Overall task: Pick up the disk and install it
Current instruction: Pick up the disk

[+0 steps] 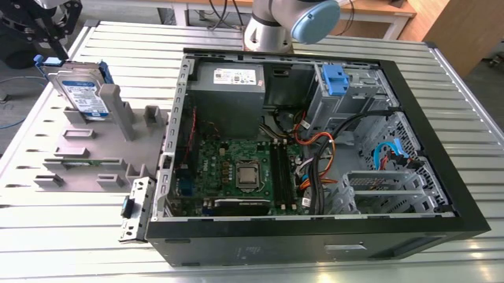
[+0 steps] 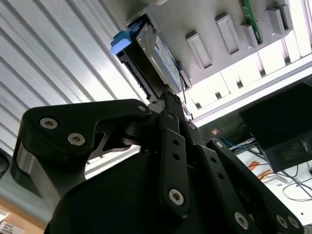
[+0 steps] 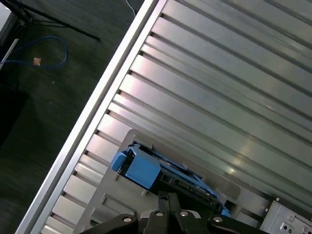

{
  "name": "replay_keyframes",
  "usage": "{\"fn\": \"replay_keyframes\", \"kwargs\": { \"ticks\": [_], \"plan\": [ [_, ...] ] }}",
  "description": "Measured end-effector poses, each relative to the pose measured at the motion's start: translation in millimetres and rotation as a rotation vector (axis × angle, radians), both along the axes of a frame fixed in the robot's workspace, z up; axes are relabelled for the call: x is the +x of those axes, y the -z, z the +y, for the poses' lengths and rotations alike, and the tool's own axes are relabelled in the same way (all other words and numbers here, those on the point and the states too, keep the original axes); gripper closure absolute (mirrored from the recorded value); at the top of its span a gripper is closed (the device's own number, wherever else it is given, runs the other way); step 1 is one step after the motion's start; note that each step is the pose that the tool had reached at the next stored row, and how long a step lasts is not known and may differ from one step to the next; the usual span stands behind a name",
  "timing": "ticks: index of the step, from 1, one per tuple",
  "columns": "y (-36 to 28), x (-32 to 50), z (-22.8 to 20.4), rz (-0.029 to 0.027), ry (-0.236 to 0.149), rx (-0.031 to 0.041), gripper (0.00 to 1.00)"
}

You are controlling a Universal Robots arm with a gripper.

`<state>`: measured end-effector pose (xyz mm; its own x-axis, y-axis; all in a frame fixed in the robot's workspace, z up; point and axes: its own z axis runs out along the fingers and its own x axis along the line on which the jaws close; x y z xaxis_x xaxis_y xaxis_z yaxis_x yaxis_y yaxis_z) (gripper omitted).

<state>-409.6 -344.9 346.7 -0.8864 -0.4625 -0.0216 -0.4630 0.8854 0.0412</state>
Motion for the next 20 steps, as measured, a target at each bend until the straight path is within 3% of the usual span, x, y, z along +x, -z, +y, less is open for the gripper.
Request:
{"fn": "replay_keyframes", "kwargs": {
  "ticks": [20],
  "plan": [
    [0.2,0.0,0.0,0.0000,-0.355,0.0000,0.89]
  ]
}}
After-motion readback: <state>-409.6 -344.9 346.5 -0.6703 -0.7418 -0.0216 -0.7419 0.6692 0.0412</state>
